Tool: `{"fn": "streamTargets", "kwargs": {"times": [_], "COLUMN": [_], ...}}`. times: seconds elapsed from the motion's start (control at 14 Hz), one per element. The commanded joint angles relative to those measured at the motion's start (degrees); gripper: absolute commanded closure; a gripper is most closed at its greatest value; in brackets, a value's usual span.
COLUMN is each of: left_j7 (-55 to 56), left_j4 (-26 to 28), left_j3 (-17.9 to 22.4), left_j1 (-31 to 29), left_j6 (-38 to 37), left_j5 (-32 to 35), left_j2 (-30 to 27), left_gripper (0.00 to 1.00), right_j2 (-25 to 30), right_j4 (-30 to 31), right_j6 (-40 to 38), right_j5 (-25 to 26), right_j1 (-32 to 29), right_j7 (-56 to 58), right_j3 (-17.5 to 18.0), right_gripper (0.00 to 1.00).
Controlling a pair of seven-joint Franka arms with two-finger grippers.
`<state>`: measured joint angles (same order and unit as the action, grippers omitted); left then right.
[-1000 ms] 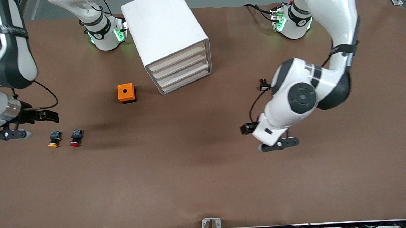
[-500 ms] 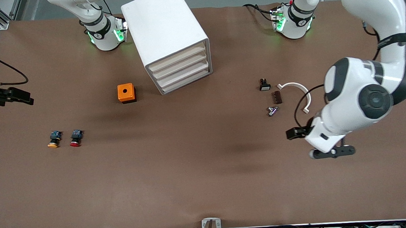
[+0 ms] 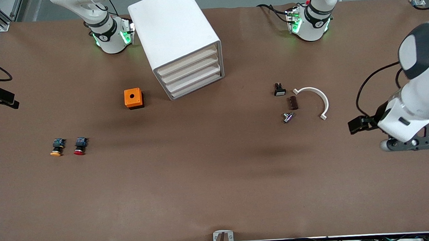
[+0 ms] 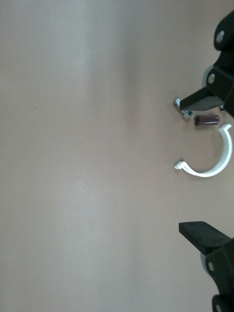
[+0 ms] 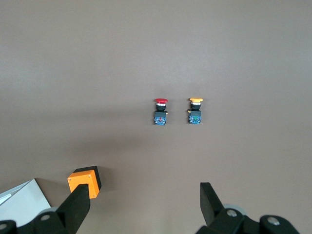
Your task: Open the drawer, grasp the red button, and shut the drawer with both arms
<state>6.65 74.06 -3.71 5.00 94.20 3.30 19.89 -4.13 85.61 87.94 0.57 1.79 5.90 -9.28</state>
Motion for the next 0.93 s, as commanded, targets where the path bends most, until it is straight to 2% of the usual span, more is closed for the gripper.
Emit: {"fn": "streamTargets", "kwargs": {"times": [0.0,0.21,0.29,0.43,0.86], "left_j7": [-3.21,-0.86,-0.24,-1.02,-7.69], "left_j4": [1.35,2.57,3.80,7.05,8.03], "left_j3": [0.90,1.07,2.47,2.66,5.47], "left_j1": [0.63,1.59,2.21,1.43,-0.42], "left_j6": [-5.14,-7.80,-8.32,-8.07,-5.96], "left_j5": [0.57,0.66,0.48,-0.48,-2.77], "left_j2": [-4.76,-9.59,-11.26,-13.73,-13.74], "left_gripper": [0.00,0.00,0.00,0.00,0.00], "right_j2": [-1.06,-1.06,-0.97,-0.97,-0.97], "right_j4": [-1.85,-2.28,-2.29,-2.29,-3.25], "right_j6": [-1.19,-1.28,-1.45,-1.45,-1.45], "right_j5": [-0.66,-0.74,-0.75,-0.75,-0.75], "right_j1": [-0.12,-0.03,-0.03,-0.03,-0.03], "right_j7": [-0.01,0.07,0.07,0.07,0.07], "right_j3": [0.31,0.49,0.49,0.49,0.49], "right_gripper": [0.00,0.00,0.00,0.00,0.00]}}
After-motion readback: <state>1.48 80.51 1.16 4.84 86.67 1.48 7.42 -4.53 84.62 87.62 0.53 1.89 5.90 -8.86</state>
